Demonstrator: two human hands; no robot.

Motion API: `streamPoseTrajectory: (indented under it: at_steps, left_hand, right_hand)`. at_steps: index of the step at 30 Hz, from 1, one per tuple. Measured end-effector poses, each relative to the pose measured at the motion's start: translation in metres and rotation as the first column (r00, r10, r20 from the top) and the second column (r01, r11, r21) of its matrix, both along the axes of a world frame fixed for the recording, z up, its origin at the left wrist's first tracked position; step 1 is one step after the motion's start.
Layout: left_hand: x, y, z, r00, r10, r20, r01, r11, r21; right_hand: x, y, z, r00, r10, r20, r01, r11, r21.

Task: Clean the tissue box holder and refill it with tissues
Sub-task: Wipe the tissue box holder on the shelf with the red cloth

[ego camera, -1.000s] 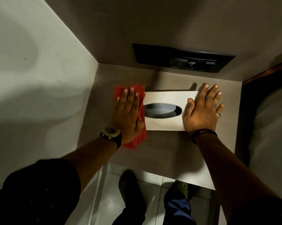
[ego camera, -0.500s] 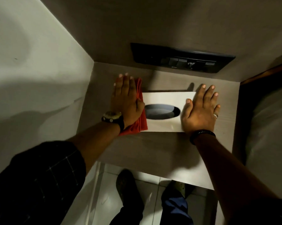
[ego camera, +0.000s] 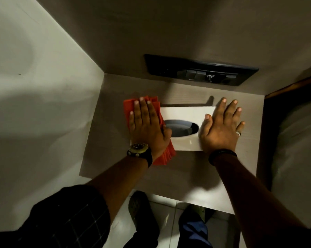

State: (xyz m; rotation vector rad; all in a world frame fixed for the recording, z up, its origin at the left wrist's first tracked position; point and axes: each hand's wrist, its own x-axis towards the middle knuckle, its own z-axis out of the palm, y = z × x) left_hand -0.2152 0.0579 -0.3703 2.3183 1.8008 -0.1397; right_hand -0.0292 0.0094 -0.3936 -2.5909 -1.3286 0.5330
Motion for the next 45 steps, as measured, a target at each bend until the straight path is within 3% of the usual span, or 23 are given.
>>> streamPoseTrajectory:
  at_steps: [4,7,11,14,18,22,25,32,37,42,45]
  left_hand:
    - [0.008,-0.005,0.0,0.982,-0.186,0.026,0.186,0.982,0.016]
    - [0.005,-0.005,0.0,0.913,-0.406,0.047,0.404,0.913,0.052]
    - [-0.006,-0.003,-0.002,0.845,-0.532,0.045,0.528,0.845,0.086]
    - [-0.025,-0.002,-0.005,0.903,-0.424,0.064,0.421,0.905,0.059]
    - [-0.027,-0.004,-0.004,0.993,-0.107,0.055,0.106,0.994,0.023]
    - [-0.003,-0.005,-0.003,0.989,0.139,0.05,-0.139,0.99,0.01]
    - [0.008,-0.007,-0.002,0.995,0.09,0.036,-0.091,0.995,0.029]
    - [0.04,-0.014,-0.004,0.948,-0.297,0.115,0.288,0.953,0.091]
    - [-0.01,-0.004,-0.005,0.874,-0.478,0.087,0.469,0.877,0.107]
    - [-0.054,0.006,-0.004,0.929,-0.366,0.05,0.363,0.929,0.069]
    - [-0.033,-0.002,-0.005,0.993,-0.088,0.078,0.086,0.996,0.029]
  right_hand:
    - [0.001,-0.002,-0.004,0.999,0.0,0.035,0.001,1.0,-0.023]
    - [0.0,-0.002,-0.003,0.999,-0.01,0.033,0.01,1.0,-0.018]
    - [0.001,-0.002,-0.001,0.999,-0.021,0.034,0.021,1.0,-0.015]
    - [-0.001,-0.002,0.0,1.0,-0.009,0.026,0.009,1.0,-0.001]
    - [-0.001,-0.002,0.001,1.0,-0.016,0.014,0.016,1.0,0.0]
    - [-0.001,-0.002,0.0,1.0,-0.01,0.022,0.009,1.0,0.012]
    - [0.001,-0.003,-0.003,1.0,-0.009,0.018,0.009,1.0,0.018]
    - [0.001,-0.003,-0.001,1.0,-0.007,-0.01,0.007,0.999,0.04]
    - [0.001,-0.003,0.0,1.0,-0.007,-0.019,0.008,0.999,0.042]
    - [0.0,-0.003,-0.001,1.0,-0.013,-0.021,0.014,0.999,0.052]
    - [-0.001,-0.003,-0.001,1.0,-0.013,-0.011,0.013,0.999,0.052]
